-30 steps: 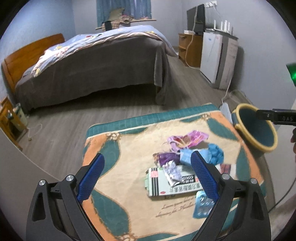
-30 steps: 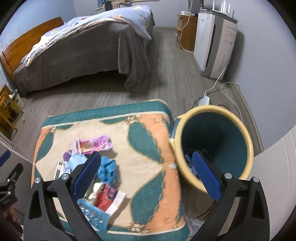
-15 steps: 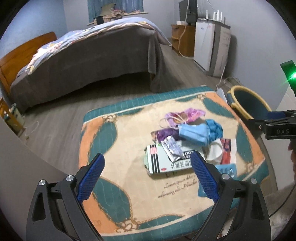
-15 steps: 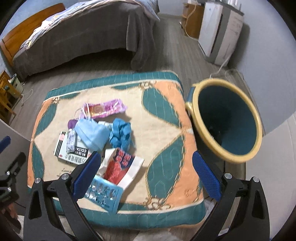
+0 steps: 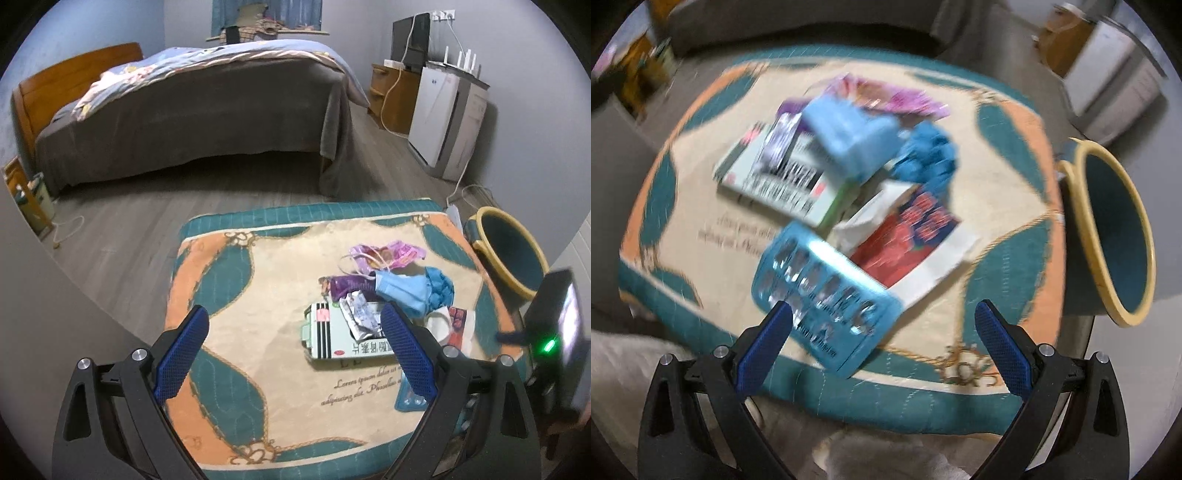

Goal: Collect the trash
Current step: 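Grasp the blue blister pack with the right gripper and lift it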

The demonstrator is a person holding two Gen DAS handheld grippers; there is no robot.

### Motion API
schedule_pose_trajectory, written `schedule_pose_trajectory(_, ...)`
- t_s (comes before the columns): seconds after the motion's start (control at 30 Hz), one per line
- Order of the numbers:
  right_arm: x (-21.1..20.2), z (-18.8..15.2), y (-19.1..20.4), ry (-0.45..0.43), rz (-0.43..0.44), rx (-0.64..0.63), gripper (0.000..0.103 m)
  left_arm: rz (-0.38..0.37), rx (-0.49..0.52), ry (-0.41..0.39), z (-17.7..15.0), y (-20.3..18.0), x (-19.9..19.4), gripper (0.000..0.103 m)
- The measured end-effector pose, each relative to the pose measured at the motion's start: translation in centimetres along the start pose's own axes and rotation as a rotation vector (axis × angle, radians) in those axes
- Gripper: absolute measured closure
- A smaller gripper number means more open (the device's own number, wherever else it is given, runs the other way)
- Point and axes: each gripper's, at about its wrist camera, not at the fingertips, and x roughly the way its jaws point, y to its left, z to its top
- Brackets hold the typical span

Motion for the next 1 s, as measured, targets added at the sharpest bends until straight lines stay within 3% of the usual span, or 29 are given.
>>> schedule_pose_trajectory(0.17, 1.4, -0.5, 2.5, 0.048, 0.03, -0.108, 0.006, -0.004, -0.041, 0.007, 0.2, 0.9, 0.2, 0.009)
schedule_pose_trajectory(0.23, 2.0, -0.6, 3.4, 0.057, 0.006, -0.145, 0.006, -0.013, -0.069, 0.008, 0.4, 1.5, 0.3, 0.01)
schedule_pose_trajectory(0.47, 3.3, 0.2, 4.7, 0.027, -0.023, -0.17, 0.006, -0.019, -0.085, 0.019, 0.7, 2.1, 0.8, 0.01)
schedule_pose_trajectory(0.63, 3.0, 0.6, 5.3, 0.028, 0.008, -0.175, 0.022, -0.019, -0.081, 0.028, 0.7, 2.1, 1.1, 0.01)
schedule_pose_trajectory(0.67, 3.0, 0.6, 5.2, 0.037, 0.024, -0.162, 0.033, -0.019, -0.08, 0.03, 0.7, 2.1, 1.2, 0.01)
schedule_pose_trajectory(0.8, 2.0, 0.6, 4.6, 0.044, 0.101, -0.095, 0.05, -0.019, -0.077, 0.039, 0.7, 2.1, 1.5, 0.01)
schedule_pose_trajectory(0.9, 1.7, 0.7, 4.3, 0.056, 0.131, -0.063, 0.057, -0.021, -0.08, 0.041, 0.8, 2.1, 1.6, 0.01)
schedule_pose_trajectory(1.0, 1.2, 1.1, 4.1, 0.041, 0.189, -0.06, 0.058, -0.022, -0.076, 0.039, 0.8, 2.0, 1.6, 0.01)
